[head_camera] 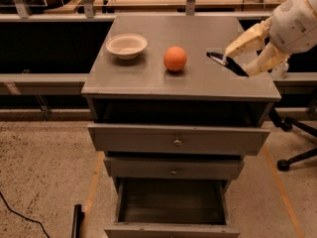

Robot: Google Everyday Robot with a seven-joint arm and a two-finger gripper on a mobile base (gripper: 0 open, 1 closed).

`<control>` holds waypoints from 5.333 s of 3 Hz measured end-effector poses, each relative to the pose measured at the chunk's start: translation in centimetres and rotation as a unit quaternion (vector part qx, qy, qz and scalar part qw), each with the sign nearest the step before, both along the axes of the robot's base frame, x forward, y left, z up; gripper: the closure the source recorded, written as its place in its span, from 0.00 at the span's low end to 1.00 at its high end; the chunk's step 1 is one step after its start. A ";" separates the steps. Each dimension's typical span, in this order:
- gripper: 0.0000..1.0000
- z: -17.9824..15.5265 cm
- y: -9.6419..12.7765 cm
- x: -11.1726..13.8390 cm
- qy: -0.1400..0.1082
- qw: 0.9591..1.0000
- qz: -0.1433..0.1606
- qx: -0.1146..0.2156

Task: Place rxbar blueberry into bottom drawer

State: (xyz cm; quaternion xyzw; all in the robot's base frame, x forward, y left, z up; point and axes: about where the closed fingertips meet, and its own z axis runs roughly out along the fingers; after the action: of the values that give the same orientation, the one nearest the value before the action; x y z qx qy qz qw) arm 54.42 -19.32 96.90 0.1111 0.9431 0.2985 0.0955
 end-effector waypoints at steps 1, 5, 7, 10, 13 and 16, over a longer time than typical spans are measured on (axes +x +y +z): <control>1.00 -1.9 0.4 -0.8 0.026 0.999 -0.016 0.024; 1.00 -23.5 0.4 -7.1 0.236 0.935 -0.217 0.154; 1.00 -28.0 0.6 -6.4 0.262 0.912 -0.252 0.193; 1.00 -52.8 1.1 -4.8 0.388 0.824 -0.356 0.210; 1.00 -57.5 4.0 -7.0 0.422 0.789 -0.409 0.179; 0.77 -70.4 4.4 -3.7 0.380 0.770 -0.483 0.174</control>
Offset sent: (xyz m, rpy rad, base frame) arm -0.0707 0.0186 -0.1066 0.3235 0.2911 -0.3200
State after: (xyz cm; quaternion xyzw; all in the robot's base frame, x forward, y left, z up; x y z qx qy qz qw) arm 50.76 -14.94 26.51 0.6707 0.6567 0.3057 -0.1600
